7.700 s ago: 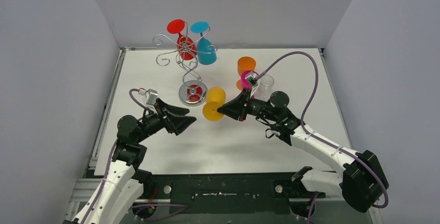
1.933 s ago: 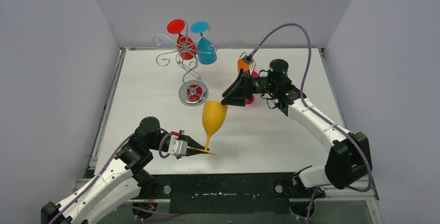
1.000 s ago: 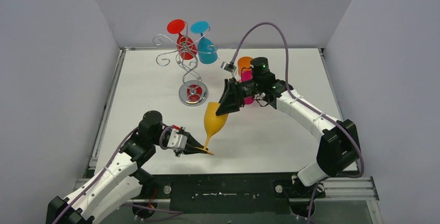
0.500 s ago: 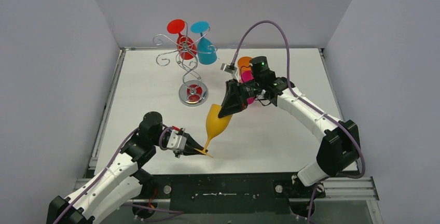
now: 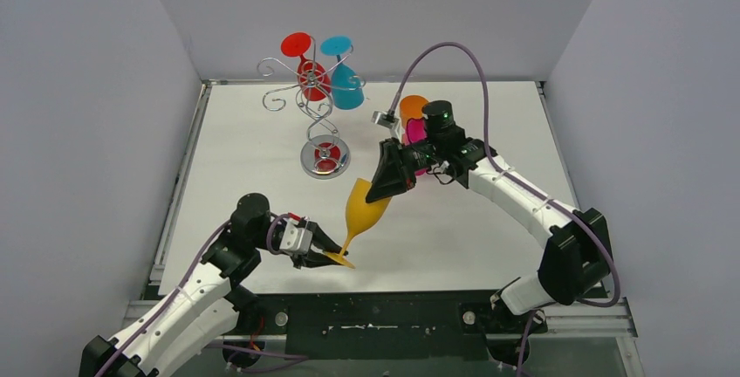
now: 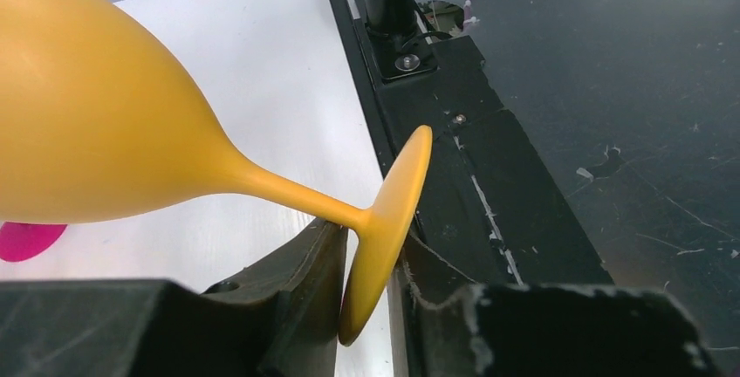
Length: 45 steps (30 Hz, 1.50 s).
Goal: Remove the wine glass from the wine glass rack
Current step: Place the wine glass at the center of the board.
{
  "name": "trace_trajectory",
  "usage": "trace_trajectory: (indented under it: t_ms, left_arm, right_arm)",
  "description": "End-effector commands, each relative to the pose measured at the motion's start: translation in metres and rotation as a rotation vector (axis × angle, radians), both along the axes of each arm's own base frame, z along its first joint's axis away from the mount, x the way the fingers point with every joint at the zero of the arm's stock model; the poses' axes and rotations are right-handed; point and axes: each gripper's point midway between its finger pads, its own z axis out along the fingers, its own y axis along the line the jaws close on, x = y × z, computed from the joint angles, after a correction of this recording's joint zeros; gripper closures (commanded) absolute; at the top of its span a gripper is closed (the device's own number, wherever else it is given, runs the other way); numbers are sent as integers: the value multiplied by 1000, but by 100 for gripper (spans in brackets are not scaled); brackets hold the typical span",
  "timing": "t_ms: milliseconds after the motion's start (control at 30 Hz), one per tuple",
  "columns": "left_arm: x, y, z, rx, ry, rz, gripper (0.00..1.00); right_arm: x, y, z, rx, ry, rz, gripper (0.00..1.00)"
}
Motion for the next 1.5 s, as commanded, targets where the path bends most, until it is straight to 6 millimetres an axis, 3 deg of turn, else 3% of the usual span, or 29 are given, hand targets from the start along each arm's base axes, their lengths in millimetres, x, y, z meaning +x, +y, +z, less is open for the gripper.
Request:
trace_trajectory:
  t_ms: [0, 133, 333, 433, 833, 1000, 1200, 1367, 1467]
  left_arm:
    - [0, -2, 19, -53, -38, -5, 72]
    - [2, -1, 21, -56, -39, 9, 54]
    - [6, -1, 22, -60, -39, 46, 45]
    - [13, -1, 21, -59, -37, 100, 35]
    - [37, 1, 20, -48, -33, 252, 28]
    - [61, 9, 22, -47, -50, 402, 28]
    - [95, 28, 27, -61, -62, 645, 28]
    - [119, 51, 34, -85, -53, 852, 26]
    - [130, 67, 41, -124, -25, 976, 19]
  right_arm:
    - [15, 8, 9, 47, -143, -115, 100]
    - [15, 7, 7, 42, -151, -141, 100]
    - [23, 5, -2, 16, -182, -225, 100]
    - [23, 3, -9, 0, -188, -256, 100]
    - [8, 6, -20, -19, -189, -277, 100]
    - [29, 1, -52, -197, -255, -422, 100]
    - [55, -17, -75, -334, -294, -616, 100]
    - [79, -38, -79, -404, -369, -794, 100]
    - [94, -55, -75, -442, -407, -920, 100]
